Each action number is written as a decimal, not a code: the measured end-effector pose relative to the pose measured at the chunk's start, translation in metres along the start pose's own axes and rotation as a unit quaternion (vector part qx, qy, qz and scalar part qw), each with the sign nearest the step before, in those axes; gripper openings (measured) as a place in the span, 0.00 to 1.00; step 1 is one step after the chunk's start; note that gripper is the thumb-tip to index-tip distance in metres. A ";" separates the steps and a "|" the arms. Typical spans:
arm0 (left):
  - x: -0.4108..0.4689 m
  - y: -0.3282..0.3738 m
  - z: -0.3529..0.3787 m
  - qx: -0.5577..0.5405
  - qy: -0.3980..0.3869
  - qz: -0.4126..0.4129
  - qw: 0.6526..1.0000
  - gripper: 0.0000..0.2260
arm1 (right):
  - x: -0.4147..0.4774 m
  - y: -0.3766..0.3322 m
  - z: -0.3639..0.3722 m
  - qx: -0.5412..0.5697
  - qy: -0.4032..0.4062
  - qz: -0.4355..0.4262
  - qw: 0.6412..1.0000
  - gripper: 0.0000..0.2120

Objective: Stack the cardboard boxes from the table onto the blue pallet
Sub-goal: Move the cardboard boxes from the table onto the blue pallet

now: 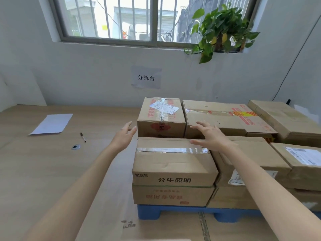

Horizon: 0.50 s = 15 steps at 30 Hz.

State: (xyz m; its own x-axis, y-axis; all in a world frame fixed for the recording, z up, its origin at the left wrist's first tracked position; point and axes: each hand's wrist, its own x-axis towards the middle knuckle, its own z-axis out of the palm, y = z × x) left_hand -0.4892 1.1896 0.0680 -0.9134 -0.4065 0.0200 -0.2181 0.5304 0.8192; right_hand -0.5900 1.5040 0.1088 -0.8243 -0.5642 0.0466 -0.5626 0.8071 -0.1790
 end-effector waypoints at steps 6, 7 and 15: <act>0.040 0.009 -0.002 0.020 -0.063 0.003 0.998 0.29 | 0.034 0.013 0.008 -0.031 0.016 0.069 0.997 0.26; 0.047 0.010 -0.001 0.025 -0.073 0.008 0.997 0.28 | 0.039 0.016 0.010 -0.028 0.017 0.076 0.997 0.26; 0.045 0.021 0.019 0.086 0.009 0.078 0.993 0.13 | 0.051 0.025 0.022 -0.018 0.012 0.085 0.996 0.23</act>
State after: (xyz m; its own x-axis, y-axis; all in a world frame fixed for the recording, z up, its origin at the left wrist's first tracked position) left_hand -0.5417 1.1963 0.0752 -0.9352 -0.3207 0.1502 -0.1310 0.7073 0.6946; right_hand -0.6445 1.4920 0.0852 -0.9091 -0.4145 0.0421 -0.4159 0.8969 -0.1504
